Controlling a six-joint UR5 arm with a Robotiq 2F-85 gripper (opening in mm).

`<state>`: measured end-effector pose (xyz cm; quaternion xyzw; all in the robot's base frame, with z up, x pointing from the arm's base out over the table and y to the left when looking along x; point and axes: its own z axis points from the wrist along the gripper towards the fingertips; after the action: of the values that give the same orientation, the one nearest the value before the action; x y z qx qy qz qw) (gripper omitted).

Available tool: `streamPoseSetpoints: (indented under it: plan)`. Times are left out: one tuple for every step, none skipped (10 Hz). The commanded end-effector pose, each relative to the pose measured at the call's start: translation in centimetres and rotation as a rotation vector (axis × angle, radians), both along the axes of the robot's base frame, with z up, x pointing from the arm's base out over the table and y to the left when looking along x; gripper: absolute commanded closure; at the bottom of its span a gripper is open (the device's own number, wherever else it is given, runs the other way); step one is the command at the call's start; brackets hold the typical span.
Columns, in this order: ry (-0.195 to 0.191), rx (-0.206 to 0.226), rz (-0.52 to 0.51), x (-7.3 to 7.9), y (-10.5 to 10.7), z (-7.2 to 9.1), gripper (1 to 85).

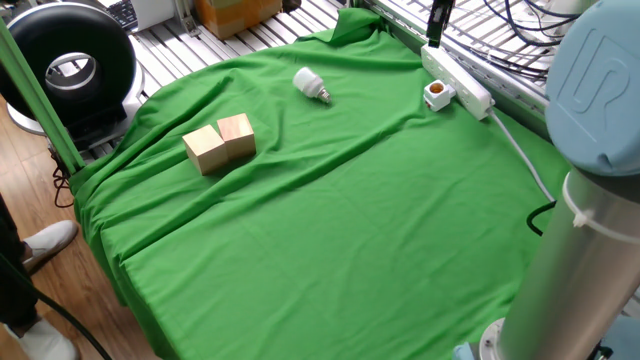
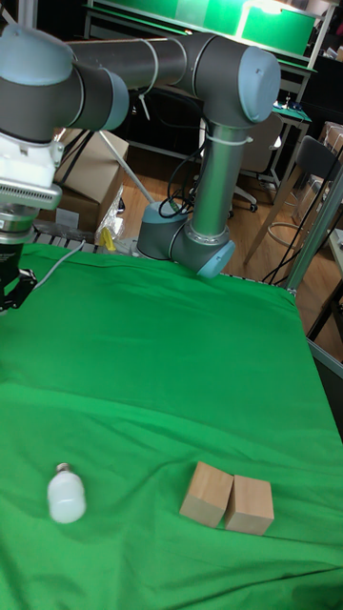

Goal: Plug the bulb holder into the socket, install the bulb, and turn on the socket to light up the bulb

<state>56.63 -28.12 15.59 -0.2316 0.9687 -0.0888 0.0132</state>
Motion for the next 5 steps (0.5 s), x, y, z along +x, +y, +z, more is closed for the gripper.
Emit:
streamPoseSetpoints:
  plan:
    - [-0.026,0.018,0.041,0.7,0.6,0.6,43.0]
    - [-0.048,0.043,0.016,0.9,1.3,0.9,43.7]
    - [-0.061,0.084,-0.040,0.8,2.5,1.1,44.7]
    - [-0.046,0.107,-0.063,0.2,3.3,1.2,45.0]
    - [-0.039,0.105,-0.056,-0.1,3.5,1.3,45.0]
